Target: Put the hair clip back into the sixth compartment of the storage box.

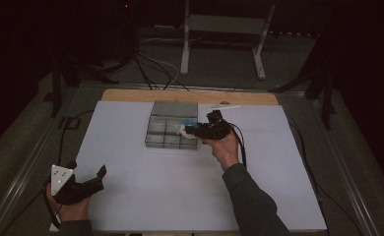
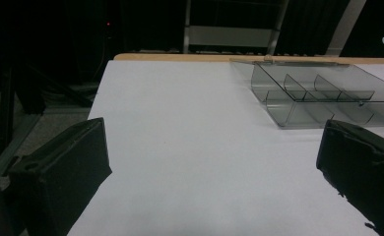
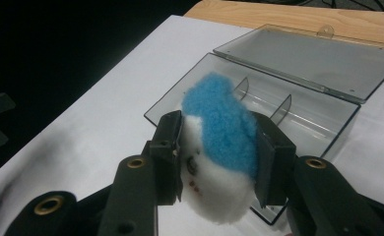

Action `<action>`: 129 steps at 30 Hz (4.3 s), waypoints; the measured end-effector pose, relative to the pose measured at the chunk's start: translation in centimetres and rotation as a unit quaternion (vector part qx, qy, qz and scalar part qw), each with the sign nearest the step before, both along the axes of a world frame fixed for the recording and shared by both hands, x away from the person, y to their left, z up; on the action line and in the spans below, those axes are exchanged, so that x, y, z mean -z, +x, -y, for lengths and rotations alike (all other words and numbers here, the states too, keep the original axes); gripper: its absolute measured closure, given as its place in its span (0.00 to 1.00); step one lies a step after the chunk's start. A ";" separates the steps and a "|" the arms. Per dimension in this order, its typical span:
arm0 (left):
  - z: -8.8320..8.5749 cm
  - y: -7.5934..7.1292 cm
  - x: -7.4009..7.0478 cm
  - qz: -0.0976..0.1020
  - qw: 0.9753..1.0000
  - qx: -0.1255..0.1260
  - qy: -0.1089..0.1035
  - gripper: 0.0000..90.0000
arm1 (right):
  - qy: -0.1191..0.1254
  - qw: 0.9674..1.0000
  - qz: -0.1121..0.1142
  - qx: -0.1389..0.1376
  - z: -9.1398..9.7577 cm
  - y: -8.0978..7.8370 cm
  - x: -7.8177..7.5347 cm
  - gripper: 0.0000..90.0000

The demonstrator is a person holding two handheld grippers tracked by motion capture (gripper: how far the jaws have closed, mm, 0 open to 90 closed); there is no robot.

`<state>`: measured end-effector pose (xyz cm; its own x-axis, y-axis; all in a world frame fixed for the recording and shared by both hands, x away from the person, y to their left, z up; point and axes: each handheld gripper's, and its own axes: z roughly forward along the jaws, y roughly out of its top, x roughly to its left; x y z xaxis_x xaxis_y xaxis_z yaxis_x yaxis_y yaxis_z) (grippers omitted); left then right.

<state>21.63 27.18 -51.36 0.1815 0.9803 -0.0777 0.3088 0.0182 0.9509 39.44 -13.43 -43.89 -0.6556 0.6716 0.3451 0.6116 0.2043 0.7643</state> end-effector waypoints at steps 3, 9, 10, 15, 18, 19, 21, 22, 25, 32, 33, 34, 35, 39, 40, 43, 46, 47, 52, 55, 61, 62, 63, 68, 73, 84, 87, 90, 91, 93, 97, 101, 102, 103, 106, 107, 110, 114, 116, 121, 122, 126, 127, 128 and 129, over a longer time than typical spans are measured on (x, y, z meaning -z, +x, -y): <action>0.0 0.0 0.0 0.000 1.000 0.000 0.000 0.01 | 0.000 1.000 -0.001 -0.001 -0.2 0.3 0.1 0.67; 0.0 0.0 0.0 0.000 1.000 0.000 0.000 0.01 | 0.011 1.000 -0.009 -0.003 -0.2 0.9 0.6 0.67; 0.0 0.0 0.0 0.000 1.000 -0.001 0.000 0.01 | 0.011 1.000 -0.008 -0.002 -0.2 0.9 0.7 0.67; 0.0 0.0 0.0 0.000 1.000 -0.001 0.000 0.01 | 0.007 1.000 -0.011 -0.001 -0.3 1.4 1.1 0.67; 0.0 0.0 0.0 0.000 1.000 -0.001 0.000 0.01 | 0.003 1.000 -0.015 -0.001 -0.3 1.6 1.4 0.67; 0.0 0.0 0.0 0.000 1.000 -0.001 0.000 0.01 | 0.001 1.000 -0.015 -0.002 -0.3 1.7 1.5 0.67; 0.0 0.0 0.0 0.000 1.000 -0.001 0.000 0.01 | 0.000 1.000 -0.017 -0.002 -0.4 1.8 1.7 0.67; 0.0 0.0 0.0 0.000 1.000 -0.002 0.000 0.01 | 0.000 1.000 -0.017 -0.003 -0.4 1.9 1.7 0.67; 0.0 0.0 0.0 0.000 1.000 -0.002 0.000 0.01 | -0.001 1.000 -0.019 -0.006 -0.5 2.0 2.0 0.67; 0.0 0.0 0.0 0.000 1.000 0.000 -0.001 0.01 | -0.007 1.000 -0.020 -0.011 -0.6 2.2 2.3 0.67; 0.0 0.0 0.0 0.000 1.000 0.000 -0.001 0.01 | -0.006 1.000 -0.020 -0.011 -0.7 2.3 2.4 0.67; 0.0 0.0 0.0 0.000 1.000 0.000 -0.002 0.01 | -0.008 1.000 -0.021 -0.011 -0.7 2.3 2.4 0.67; 0.0 0.0 0.0 0.000 1.000 0.000 -0.002 0.01 | -0.009 1.000 -0.020 -0.012 -0.7 2.4 2.5 0.67; 0.0 0.0 0.0 0.000 1.000 -0.001 -0.002 0.01 | -0.012 1.000 -0.023 -0.012 -0.7 2.5 2.7 0.67; 0.0 0.0 0.0 0.000 1.000 -0.001 -0.002 0.01 | -0.014 1.000 -0.023 -0.013 -0.7 2.5 2.8 0.67; 0.0 0.0 0.0 0.000 1.000 -0.001 -0.002 0.01 | -0.015 0.999 -0.025 -0.012 -0.8 2.5 2.9 0.67; -0.1 0.0 0.0 0.000 1.000 -0.002 -0.002 0.01 | -0.016 0.999 -0.027 -0.011 -0.8 2.6 3.0 0.67; -0.1 0.0 0.0 0.000 1.000 -0.002 -0.002 0.01 | -0.016 0.999 -0.027 -0.012 -0.8 2.6 3.1 0.67; -0.1 0.0 0.0 0.001 1.000 -0.002 -0.003 0.01 | -0.016 0.999 -0.027 -0.012 -0.8 2.7 3.2 0.67; -0.1 0.0 0.0 0.001 1.000 -0.002 -0.003 0.01 | -0.018 0.999 -0.029 -0.011 -0.8 2.8 3.5 0.67; -0.1 0.0 0.0 0.002 1.000 -0.003 -0.004 0.01 | -0.019 0.999 -0.037 -0.010 -0.8 3.0 4.0 0.67; -0.1 0.0 0.0 0.001 1.000 -0.003 -0.005 0.01 | -0.019 0.999 -0.037 -0.011 -0.8 3.0 4.0 0.67; -0.1 0.0 0.0 0.002 1.000 -0.003 -0.005 0.01 | -0.020 0.999 -0.037 -0.011 -0.8 3.1 4.1 0.67; -0.1 0.0 0.0 0.001 1.000 -0.004 -0.005 0.01 | -0.027 0.999 -0.037 -0.015 -0.9 3.1 4.3 0.67; -0.1 0.0 0.0 0.001 1.000 -0.003 -0.005 0.01 | -0.031 0.998 -0.043 -0.015 -1.0 3.2 4.7 0.67; -0.2 0.0 0.0 0.002 1.000 -0.006 -0.007 0.01 | -0.034 0.998 -0.053 -0.017 -1.1 3.4 5.7 0.66; -0.1 0.0 0.0 0.002 1.000 -0.006 -0.007 0.01 | -0.033 0.998 -0.055 -0.015 -1.1 3.5 5.8 0.66; -0.1 0.0 0.1 0.001 1.000 -0.006 -0.006 0.01 | -0.034 0.998 -0.059 -0.016 -1.1 3.5 6.0 0.66; -0.1 0.0 0.1 0.001 1.000 -0.006 -0.007 0.01 | -0.033 0.997 -0.061 -0.016 -1.1 3.6 6.1 0.66; -0.1 0.0 0.1 0.001 1.000 -0.006 -0.007 0.01 | -0.032 0.997 -0.065 -0.016 -1.1 3.7 6.2 0.65; -0.2 0.0 0.1 0.001 1.000 -0.006 -0.007 0.01 | -0.028 0.997 -0.073 -0.013 -1.2 3.8 6.5 0.65; -0.2 0.0 0.1 0.002 1.000 -0.007 -0.007 0.01 | -0.031 0.997 -0.075 -0.010 -1.3 3.8 6.5 0.62; -0.2 0.0 0.0 0.001 1.000 -0.007 -0.007 0.01 | -0.032 0.997 -0.076 -0.010 -1.3 3.8 6.5 0.61; -0.2 0.0 0.0 0.002 1.000 -0.007 -0.007 0.01 | -0.034 0.997 -0.075 -0.009 -1.3 3.8 6.5 0.59; -0.2 0.0 0.0 0.002 1.000 -0.007 -0.007 0.01 | -0.038 0.997 -0.074 -0.007 -1.3 3.7 6.6 0.55; -0.2 0.0 0.1 0.002 1.000 -0.007 -0.008 0.01 | -0.039 0.997 -0.073 -0.007 -1.4 3.7 6.6 0.53; -0.2 0.0 0.1 0.002 1.000 -0.007 -0.007 0.01 | -0.043 0.997 -0.066 -0.012 -1.6 3.5 6.3 0.40; -0.2 0.0 0.1 0.002 1.000 -0.007 -0.007 0.01 | -0.044 0.998 -0.049 -0.008 -1.7 3.4 5.9 0.26; -0.2 0.0 0.1 0.002 1.000 -0.007 -0.008 0.01 | -0.040 0.998 -0.042 -0.003 -1.6 3.3 5.7 0.19; -0.2 0.0 0.1 0.002 1.000 -0.007 -0.007 0.01 | -0.038 0.999 -0.030 0.005 -1.3 3.2 5.4 0.07; -0.2 0.0 0.1 0.002 1.000 -0.007 -0.007 0.01 | -0.038 0.999 -0.028 0.004 -1.3 3.1 5.3 0.05; -0.2 0.0 0.1 0.002 1.000 -0.008 -0.007 0.01 | -0.036 0.999 -0.021 0.003 -1.3 3.0 5.1 0.03; -0.2 0.0 0.1 0.002 1.000 -0.007 -0.007 0.01 | -0.036 0.999 -0.018 0.001 -1.3 3.0 4.9 0.03; -0.1 0.0 0.1 0.002 1.000 -0.007 -0.007 0.01 | -0.035 0.999 -0.018 0.001 -1.4 2.9 4.9 0.02; -0.1 0.0 0.1 0.002 1.000 -0.007 -0.007 0.01 | -0.033 0.999 -0.017 -0.001 -1.4 2.9 4.9 0.02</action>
